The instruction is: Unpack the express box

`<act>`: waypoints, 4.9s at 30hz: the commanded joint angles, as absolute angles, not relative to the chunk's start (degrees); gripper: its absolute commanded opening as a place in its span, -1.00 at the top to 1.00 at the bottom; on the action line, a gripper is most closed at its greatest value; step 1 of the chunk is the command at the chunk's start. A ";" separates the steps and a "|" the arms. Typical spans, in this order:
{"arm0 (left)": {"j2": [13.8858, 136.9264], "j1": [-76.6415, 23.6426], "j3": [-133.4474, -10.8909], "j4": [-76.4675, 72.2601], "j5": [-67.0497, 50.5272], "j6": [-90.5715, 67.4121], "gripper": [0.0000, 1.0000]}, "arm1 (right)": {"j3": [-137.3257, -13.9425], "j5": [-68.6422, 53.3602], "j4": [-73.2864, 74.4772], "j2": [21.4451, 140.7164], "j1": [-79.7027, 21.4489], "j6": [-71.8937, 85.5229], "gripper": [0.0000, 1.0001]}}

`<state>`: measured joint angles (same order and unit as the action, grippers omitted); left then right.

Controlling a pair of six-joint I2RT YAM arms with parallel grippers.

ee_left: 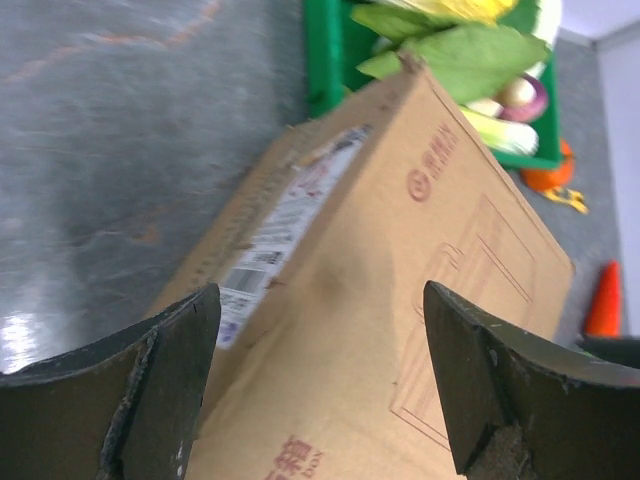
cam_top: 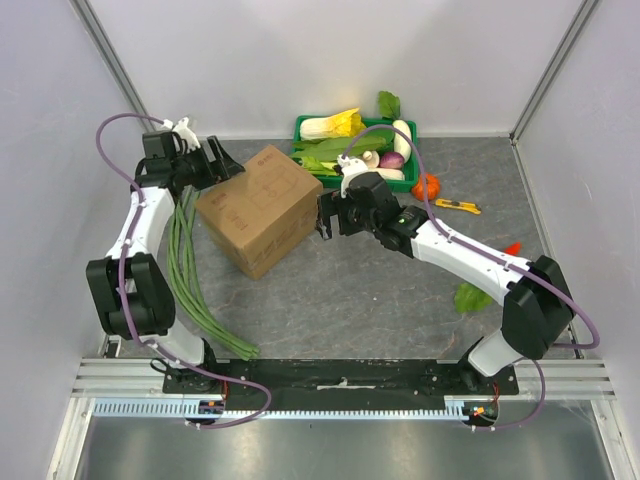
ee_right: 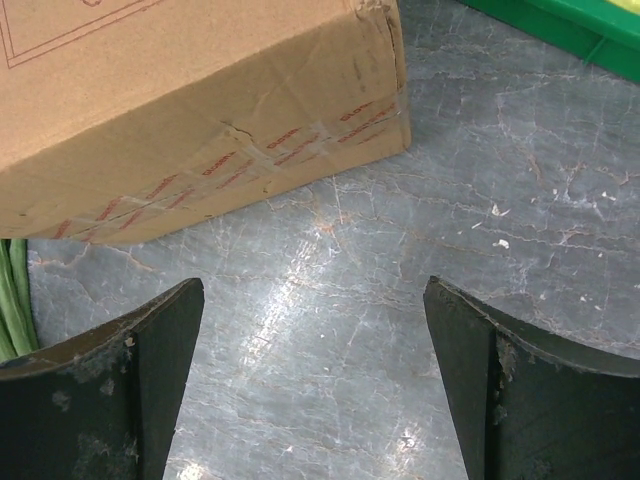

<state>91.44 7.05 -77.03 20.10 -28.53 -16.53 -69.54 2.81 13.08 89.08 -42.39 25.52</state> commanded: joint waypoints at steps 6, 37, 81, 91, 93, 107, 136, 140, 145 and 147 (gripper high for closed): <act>85.79 6.77 -66.12 14.32 -40.43 -22.67 -0.75 | -71.54 4.57 10.55 88.15 -42.54 22.41 -0.96; 59.59 6.68 -48.25 16.18 -39.36 -35.60 -0.01 | -77.78 -1.67 15.82 90.35 -42.63 33.40 -0.51; 66.62 6.42 -53.88 23.56 -28.56 -37.09 -0.40 | -61.25 28.82 33.48 79.98 -40.17 35.86 -0.08; 66.01 4.40 -51.77 17.33 -34.18 -38.85 -0.43 | -65.74 46.31 41.04 74.01 -39.38 36.48 -0.56; 66.44 3.35 -51.33 15.30 -35.41 -39.46 -0.44 | -66.79 46.85 40.52 72.34 -39.38 35.51 -0.68; 75.49 -10.63 -53.26 11.77 -33.14 -39.02 -0.50 | -67.06 12.58 30.85 76.28 -38.94 31.03 -0.85; 73.74 -8.09 -72.24 33.13 -14.25 -27.95 -0.84 | -76.28 11.49 25.31 81.06 -37.10 32.61 -0.96; 73.48 -8.00 -76.11 33.92 -12.48 -25.93 -0.95 | -77.60 20.29 26.10 77.96 -33.15 35.85 -0.96; 75.32 -7.74 -80.68 35.15 -12.31 -24.00 -0.96 | -76.47 18.54 28.56 80.50 -20.51 45.60 -0.79; 76.02 -7.82 -81.73 35.33 -12.39 -23.03 -0.95 | -76.38 18.98 29.26 82.17 -18.12 50.08 -0.76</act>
<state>74.56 -8.03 -77.95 34.28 -13.87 -27.44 -76.03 15.75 25.58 79.13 -22.96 40.34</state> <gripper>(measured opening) 0.980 0.893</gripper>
